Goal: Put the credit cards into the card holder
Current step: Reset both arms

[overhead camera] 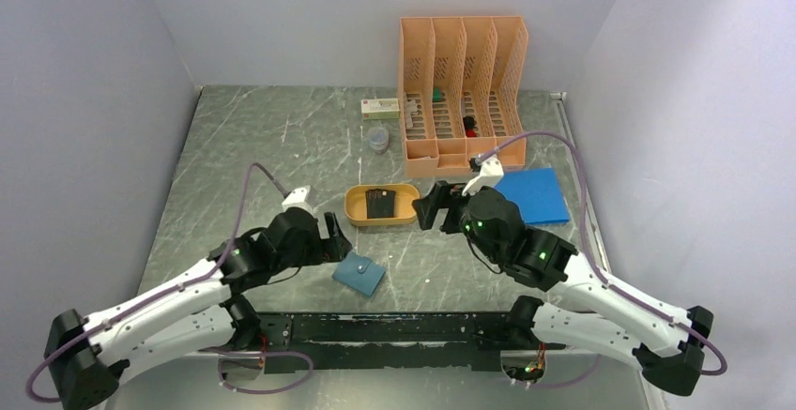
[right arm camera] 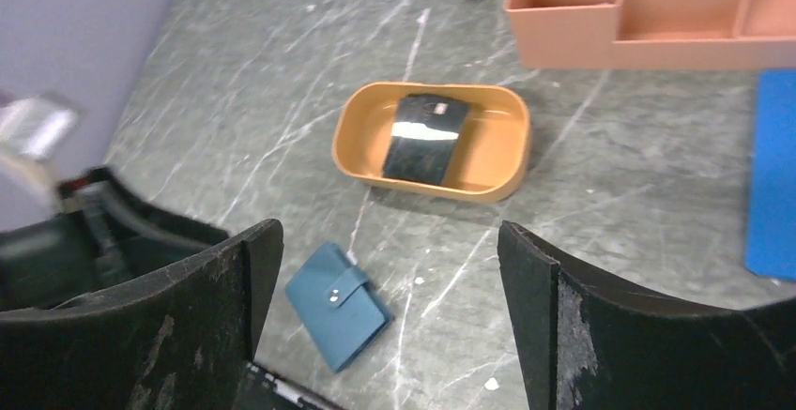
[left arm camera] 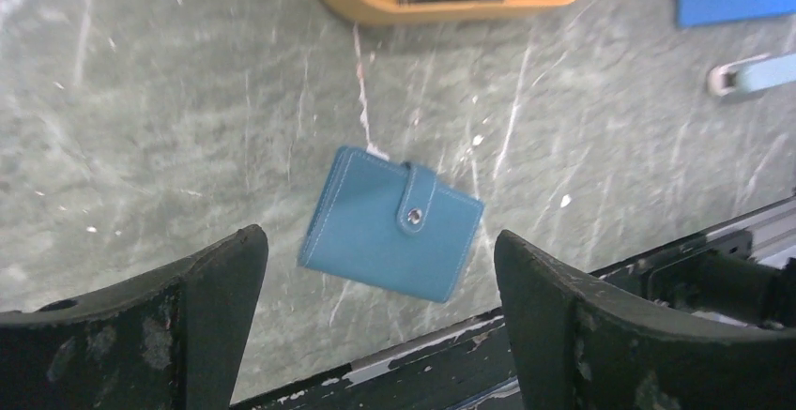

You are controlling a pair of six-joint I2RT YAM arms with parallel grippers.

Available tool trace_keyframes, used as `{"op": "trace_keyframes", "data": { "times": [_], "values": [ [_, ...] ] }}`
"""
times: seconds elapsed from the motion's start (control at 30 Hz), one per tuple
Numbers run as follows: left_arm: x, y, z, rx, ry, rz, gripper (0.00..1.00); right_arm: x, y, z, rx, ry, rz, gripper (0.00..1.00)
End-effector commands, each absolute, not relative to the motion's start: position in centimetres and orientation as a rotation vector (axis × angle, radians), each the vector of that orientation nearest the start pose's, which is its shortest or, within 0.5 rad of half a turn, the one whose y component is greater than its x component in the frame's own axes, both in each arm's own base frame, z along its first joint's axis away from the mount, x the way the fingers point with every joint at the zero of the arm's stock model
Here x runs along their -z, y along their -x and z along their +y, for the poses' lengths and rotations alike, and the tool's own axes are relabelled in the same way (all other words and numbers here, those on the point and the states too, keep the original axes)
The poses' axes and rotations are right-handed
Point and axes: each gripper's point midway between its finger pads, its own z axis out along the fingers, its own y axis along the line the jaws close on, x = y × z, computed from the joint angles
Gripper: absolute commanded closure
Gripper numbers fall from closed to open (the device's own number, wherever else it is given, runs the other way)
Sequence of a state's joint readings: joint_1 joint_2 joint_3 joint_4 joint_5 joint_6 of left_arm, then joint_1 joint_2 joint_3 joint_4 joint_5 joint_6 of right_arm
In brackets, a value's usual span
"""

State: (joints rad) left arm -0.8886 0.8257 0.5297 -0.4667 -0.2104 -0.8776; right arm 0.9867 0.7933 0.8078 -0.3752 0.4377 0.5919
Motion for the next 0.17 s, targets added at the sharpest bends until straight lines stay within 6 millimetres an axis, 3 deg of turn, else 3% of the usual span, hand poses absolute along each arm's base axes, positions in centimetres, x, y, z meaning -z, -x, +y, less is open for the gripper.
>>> {"op": "trace_keyframes", "data": {
  "times": [0.0, 0.13],
  "values": [
    [-14.3, -17.8, -17.7, 0.564, 0.09, 2.272, 0.07, -25.1, -22.3, 19.0, -0.489, -0.066, 1.934, 0.12],
    [-17.2, -18.6, -16.7, 0.548, 0.097, 2.175, 0.07, -25.5, -22.3, 19.0, -0.479, -0.059, 1.932, 0.09]
  ]
}}
